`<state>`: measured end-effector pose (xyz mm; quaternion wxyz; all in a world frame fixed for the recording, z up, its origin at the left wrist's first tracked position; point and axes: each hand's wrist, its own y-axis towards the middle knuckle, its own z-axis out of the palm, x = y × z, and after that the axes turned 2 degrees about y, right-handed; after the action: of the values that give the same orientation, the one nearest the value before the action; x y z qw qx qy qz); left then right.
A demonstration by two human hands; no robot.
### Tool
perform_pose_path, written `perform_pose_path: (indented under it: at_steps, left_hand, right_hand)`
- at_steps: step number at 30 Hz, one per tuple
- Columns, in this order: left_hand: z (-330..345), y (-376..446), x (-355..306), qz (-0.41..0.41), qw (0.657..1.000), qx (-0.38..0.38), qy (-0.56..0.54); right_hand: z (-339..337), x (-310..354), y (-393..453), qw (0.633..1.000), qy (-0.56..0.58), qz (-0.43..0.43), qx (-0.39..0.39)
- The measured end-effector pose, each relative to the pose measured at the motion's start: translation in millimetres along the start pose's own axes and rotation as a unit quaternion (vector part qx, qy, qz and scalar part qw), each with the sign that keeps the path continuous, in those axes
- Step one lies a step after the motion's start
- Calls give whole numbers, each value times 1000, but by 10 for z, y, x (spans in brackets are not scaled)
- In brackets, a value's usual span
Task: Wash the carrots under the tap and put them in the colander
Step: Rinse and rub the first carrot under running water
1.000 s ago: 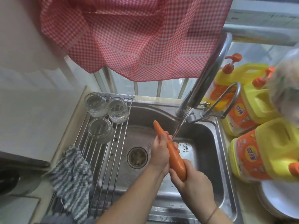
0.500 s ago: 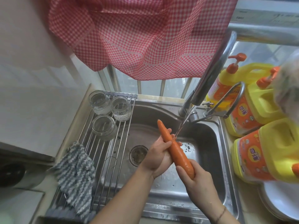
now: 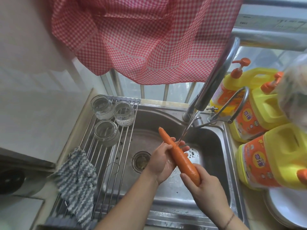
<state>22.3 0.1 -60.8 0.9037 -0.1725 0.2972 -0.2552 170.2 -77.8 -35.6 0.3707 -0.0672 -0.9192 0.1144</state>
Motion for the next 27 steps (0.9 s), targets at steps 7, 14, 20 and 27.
perform_pose_path:
  at_steps: [7, 14, 20, 27]
  left_hand:
    - [2, -16, -45, 9, 997, 4, 80]
    - [27, -27, -45, 15, 991, 16, 129]
    - [-15, -55, -54, 23, 990, 46, 129]
    - [-40, -63, -66, 15, 992, 56, 111]
  right_hand:
    - [-44, 51, -1, 1000, -5, 0, 10]
    - [-65, 27, -16, 1000, -10, 1, 6]
    - [-63, 30, -19, 1000, 22, -1, 5]
    - [-53, 9, -27, 1000, 29, -4, 2]
